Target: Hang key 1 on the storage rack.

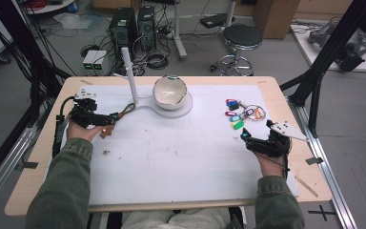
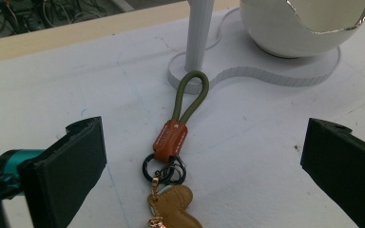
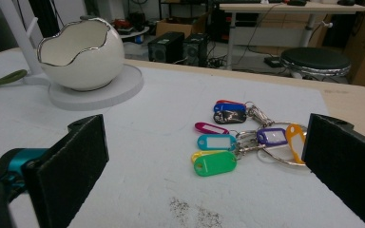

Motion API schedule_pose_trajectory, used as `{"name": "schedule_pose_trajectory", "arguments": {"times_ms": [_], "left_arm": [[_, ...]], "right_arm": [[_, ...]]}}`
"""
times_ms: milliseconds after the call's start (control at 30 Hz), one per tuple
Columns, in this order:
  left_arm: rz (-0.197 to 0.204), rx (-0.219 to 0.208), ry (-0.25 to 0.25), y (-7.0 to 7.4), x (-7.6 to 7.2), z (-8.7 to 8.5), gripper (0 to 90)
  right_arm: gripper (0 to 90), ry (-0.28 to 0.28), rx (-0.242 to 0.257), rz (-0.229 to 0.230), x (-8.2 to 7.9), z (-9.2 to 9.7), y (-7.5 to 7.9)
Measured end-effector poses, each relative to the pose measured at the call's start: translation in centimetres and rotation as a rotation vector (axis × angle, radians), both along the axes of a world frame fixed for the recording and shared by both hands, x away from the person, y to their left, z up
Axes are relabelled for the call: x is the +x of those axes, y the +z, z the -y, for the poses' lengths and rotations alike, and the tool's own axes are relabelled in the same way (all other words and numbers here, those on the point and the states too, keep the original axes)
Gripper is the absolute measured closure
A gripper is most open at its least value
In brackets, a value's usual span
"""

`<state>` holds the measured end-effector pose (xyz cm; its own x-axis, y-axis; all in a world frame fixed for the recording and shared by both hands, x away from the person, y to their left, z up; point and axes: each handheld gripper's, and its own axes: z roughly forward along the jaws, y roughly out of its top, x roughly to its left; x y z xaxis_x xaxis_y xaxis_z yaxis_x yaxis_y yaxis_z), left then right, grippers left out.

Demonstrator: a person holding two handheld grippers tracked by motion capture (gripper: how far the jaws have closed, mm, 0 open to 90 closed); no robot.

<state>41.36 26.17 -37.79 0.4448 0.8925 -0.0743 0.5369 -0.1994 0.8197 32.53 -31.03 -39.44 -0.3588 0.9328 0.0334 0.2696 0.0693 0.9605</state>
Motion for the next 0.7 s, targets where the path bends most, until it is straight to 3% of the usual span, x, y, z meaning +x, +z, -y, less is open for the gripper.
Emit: {"name": "schedule_pose_trajectory", "arguments": {"times_ms": [67, 233, 333, 433, 700], "left_arm": [[-0.018, 0.030, -0.011, -0.1, 0.4, 0.2, 1.7], [-0.025, 0.038, -0.022, 0.1, 1.3, 0.4, 2.1], [-0.071, 0.057, -0.027, -0.2, 2.3, 0.1, 2.3], [-0.088, 0.079, -0.038, -0.2, 3.1, 0.1, 2.3], [-0.147, 0.083, -0.051, -0.5, 4.8, -0.3, 3.9]], "right_arm": [[0.5, -0.004, -0.003, 0.003, 0.0, 0.1, 0.0], [0.5, -0.008, -0.005, 0.001, 0.0, 0.1, 0.0], [0.5, -0.006, -0.007, 0.001, 0.0, 0.1, -0.1], [0.5, -0.007, 0.000, -0.007, 0.0, 0.1, -0.1], [0.5, -0.007, 0.007, -0.010, 0.0, 0.4, -0.1]]}}
